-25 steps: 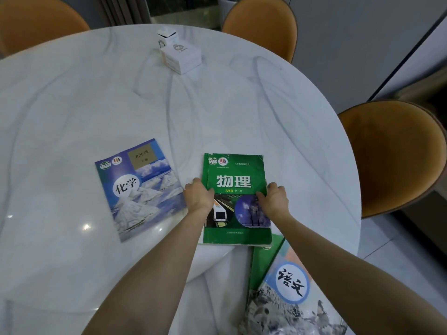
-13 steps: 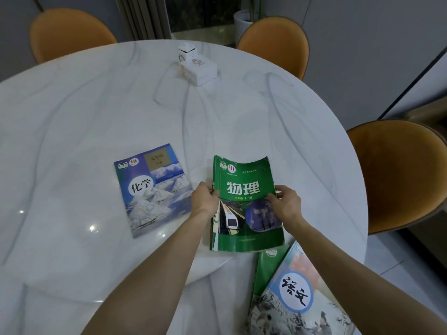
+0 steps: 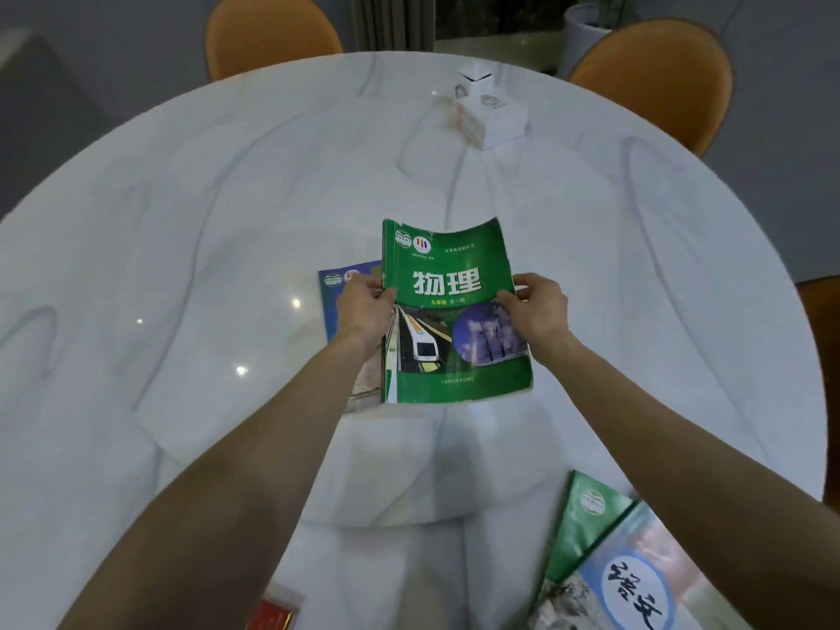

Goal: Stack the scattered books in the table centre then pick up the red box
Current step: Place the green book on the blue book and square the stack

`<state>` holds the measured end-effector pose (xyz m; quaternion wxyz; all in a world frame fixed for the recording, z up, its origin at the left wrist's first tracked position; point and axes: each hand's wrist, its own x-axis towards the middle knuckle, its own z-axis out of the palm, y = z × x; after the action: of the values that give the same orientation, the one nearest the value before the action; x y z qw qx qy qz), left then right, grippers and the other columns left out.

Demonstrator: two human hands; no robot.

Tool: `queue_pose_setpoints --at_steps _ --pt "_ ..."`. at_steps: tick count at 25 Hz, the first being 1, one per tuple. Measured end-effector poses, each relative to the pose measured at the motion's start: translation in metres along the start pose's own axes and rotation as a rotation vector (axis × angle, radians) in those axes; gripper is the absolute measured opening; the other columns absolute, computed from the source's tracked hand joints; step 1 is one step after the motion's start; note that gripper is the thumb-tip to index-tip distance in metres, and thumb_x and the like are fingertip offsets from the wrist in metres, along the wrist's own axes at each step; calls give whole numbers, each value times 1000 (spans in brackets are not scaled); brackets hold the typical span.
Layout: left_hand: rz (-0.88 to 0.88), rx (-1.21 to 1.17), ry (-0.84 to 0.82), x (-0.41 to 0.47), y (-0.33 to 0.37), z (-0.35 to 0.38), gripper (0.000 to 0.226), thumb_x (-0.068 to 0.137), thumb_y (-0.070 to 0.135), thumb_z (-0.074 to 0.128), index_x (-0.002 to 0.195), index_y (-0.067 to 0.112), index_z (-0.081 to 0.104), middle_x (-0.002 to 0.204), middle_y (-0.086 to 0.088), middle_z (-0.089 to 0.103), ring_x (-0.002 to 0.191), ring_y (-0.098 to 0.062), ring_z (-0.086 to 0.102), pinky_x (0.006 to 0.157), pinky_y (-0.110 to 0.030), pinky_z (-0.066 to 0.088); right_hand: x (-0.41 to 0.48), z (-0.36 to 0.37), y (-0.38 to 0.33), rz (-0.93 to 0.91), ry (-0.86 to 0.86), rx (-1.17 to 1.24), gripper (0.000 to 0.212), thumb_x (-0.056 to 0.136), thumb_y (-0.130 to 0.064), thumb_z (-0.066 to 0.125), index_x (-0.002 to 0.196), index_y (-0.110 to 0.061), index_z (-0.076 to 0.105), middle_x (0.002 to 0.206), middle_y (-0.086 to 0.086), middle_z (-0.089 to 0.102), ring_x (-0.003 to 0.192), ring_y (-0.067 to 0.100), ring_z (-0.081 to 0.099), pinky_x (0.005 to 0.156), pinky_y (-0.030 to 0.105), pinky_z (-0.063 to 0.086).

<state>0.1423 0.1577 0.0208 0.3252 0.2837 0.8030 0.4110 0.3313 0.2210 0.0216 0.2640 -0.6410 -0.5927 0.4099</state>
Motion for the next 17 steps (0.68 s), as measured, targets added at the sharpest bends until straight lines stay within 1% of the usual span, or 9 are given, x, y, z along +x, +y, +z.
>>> queue_pose_setpoints --at_steps 2,5,7,10,12,14,15,17 --pt "-28 -6 39 15 -9 -13 27 93 11 56 118 1 56 119 -14 62 91 -19 53 87 -29 44 11 20 -10 -11 -48 -3 29 89 -11 61 117 -3 61 109 20 70 88 29 67 89 41 56" --pt "-60 -34 78 29 -23 -24 27 92 11 57 117 2 57 119 -15 63 91 -20 54 87 -27 44 22 45 -16 -38 -89 -43 30 90 -11 60 119 -2 60 110 20 69 95 32 67 91 41 55" --pt "-80 -39 101 38 -32 -28 26 92 10 57 116 2 57 118 -15 64 91 -19 55 90 -30 46 29 61 -17 -46 -117 -67 30 90 -10 59 119 -2 60 111 20 69 94 30 66 89 37 55" --pt "-104 -27 125 49 -46 -32 25 92 10 57 116 1 57 117 -16 64 93 -21 57 93 -35 48 37 84 -14 -59 -146 -94 30 90 -10 59 119 -2 60 112 19 69 85 22 61 85 31 52" --pt "-132 -31 136 55 -57 -33 26 92 11 56 117 1 56 118 -17 64 91 -22 57 93 -37 50 42 97 -10 -66 -163 -110 31 90 -10 59 120 -2 60 112 19 68 85 21 60 83 26 48" --pt "-156 -29 149 57 -68 -32 28 92 11 56 118 1 55 118 -18 65 93 -25 60 91 -38 52 44 106 -4 -66 -173 -125 31 90 -10 59 120 -2 60 113 20 68 93 26 64 84 25 46" --pt "-155 -20 159 58 -74 -31 28 92 11 56 118 1 55 117 -18 65 96 -28 62 91 -38 52 45 109 0 -67 -175 -132 31 90 -10 59 120 -1 60 114 20 68 98 29 64 85 26 47" --pt "-128 13 166 57 -84 -30 27 92 11 56 116 0 57 114 -20 67 101 -31 63 89 -34 50 45 112 9 -82 -175 -157 30 90 -10 59 118 -1 61 114 21 68 101 32 64 90 30 49"
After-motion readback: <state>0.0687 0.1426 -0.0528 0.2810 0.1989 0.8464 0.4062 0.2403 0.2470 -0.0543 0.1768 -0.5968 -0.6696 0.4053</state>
